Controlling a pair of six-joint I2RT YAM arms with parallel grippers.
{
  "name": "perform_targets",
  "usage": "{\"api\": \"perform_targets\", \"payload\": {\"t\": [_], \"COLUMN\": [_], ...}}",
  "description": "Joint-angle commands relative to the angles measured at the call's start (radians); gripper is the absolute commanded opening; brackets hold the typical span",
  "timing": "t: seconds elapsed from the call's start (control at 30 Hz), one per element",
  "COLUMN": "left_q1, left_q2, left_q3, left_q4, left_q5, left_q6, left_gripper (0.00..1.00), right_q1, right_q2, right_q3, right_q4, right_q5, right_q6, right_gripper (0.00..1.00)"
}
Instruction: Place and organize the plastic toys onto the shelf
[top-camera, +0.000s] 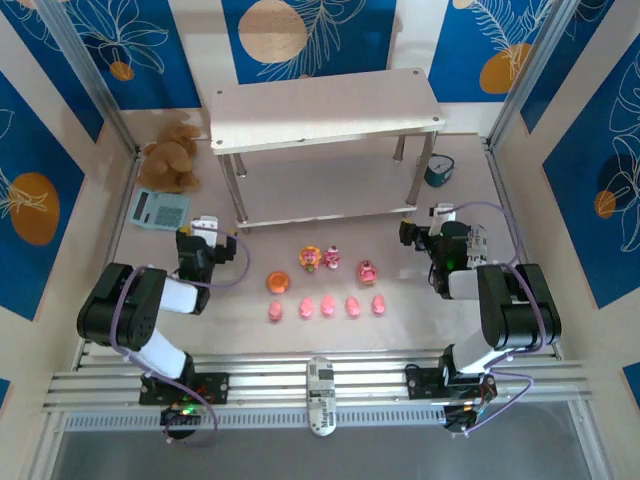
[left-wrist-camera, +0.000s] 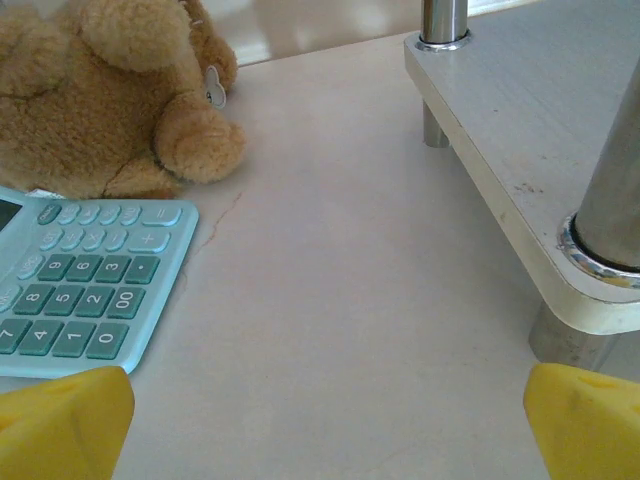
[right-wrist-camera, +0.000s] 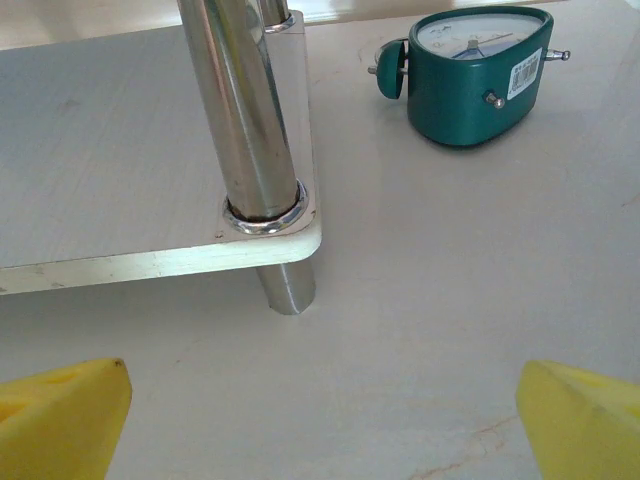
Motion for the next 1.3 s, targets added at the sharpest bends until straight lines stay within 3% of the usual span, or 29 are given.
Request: {"api": "perform_targets", "payload": {"t": [0.0,0.67,0.77,0.83,0.9,1.0,1.1,1.27], "left_q1": [0.017,0.022,0.037,0.047,0.051,0.048,0.046,0.009], "left_q2": [-0.016,-0.016,-0.02,-0.022,-0.03,-0.099,-0.222,-0.389], "left_q3": [0.01,0.017,0.027,0.034,0.038,0.062,0.136,0.209], "left_q4": [0.004,-0.01,-0.041,-0.053,-0.073,-0.169,-0.428,-0.723], "left_q5": [0.017,0.03,0.086,0.115,0.13,0.116,0.093,0.062], "left_q6": [-0.007,-0.01,-0.012,-0.012,-0.012,-0.009,-0.029,-0.117], "left_gripper": [1.0,1.0,0.99,0.87,0.76,0.67,0.59,0.56], "right_q1": [0.002,0.001,0.002,0.0,-0.001,-0.005,-0.012,0.002], "right_q2": [-0.005,-0.005,-0.005,-0.005,-0.006,-0.022,-0.055,-0.128], "right_q3": [0.007,0.007,0.008,0.008,0.005,0.015,0.051,0.227], "right_q4": [0.012,0.011,0.009,0.01,0.013,-0.019,-0.108,-0.523], "right_q5": [-0.011,-0.011,-0.015,-0.016,-0.019,0.0,0.015,0.036], "right_q6": [0.008,0.008,0.01,0.01,0.013,0.026,0.039,0.065], "right_gripper": [0.99,0.99,0.99,0.99,0.89,0.84,0.82,0.78]}}
